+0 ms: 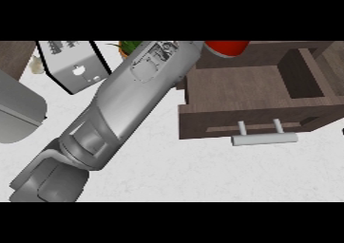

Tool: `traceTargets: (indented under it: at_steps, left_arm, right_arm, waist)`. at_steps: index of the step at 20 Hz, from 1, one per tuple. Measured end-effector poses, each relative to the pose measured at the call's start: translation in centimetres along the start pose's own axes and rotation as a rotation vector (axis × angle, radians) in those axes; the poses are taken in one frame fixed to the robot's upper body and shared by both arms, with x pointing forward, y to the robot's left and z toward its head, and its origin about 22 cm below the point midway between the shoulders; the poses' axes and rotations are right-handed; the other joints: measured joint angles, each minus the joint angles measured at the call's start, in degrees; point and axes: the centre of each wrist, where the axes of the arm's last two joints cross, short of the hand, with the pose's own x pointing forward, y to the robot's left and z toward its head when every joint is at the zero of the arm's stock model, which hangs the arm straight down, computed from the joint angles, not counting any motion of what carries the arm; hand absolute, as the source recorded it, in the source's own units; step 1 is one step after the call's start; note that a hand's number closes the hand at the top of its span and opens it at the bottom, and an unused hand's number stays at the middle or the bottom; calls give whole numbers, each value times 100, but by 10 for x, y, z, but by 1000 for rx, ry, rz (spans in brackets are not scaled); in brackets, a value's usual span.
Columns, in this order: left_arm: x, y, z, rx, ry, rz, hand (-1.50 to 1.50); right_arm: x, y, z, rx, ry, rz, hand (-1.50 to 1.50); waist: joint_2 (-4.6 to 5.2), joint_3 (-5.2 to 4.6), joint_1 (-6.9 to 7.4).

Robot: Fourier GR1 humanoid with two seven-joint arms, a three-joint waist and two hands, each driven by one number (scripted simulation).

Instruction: Pick up the can, place it into the drawer and close the drawer

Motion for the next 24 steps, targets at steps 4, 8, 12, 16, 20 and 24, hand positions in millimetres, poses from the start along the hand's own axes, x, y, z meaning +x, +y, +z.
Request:
traceTargets:
  at_steps: [4, 8, 12, 16, 20, 24]
  left_arm:
    - [-7, -3, -3, 1, 14, -18, 150]
    - [-20, -4, -3, 4, 31, -38, 150]
    - [-26, -8, -1, 25, 24, -68, 150]
    - [-35, -8, -1, 52, 18, -96, 150]
    - [-43, -7, -2, 59, 13, -130, 150]
    - [-55, -3, -2, 66, 5, -165, 150]
  right_arm:
    - [-2, -1, -9, -5, -7, 1, -150]
    - [0, -1, -13, 2, -8, 0, -150]
    - [2, 1, -18, 18, -20, 0, -150]
    - [2, 3, -18, 24, -19, -1, -150]
    - [3, -3, -23, 22, -27, -3, -150]
    - [9, 2, -25, 29, -35, -4, -150]
  waist:
    - [11, 1, -27]
    - [18, 2, -69]
    - [32, 4, -150]
    - [55, 7, -220]
    - [72, 7, -257]
    - [92, 6, -311]
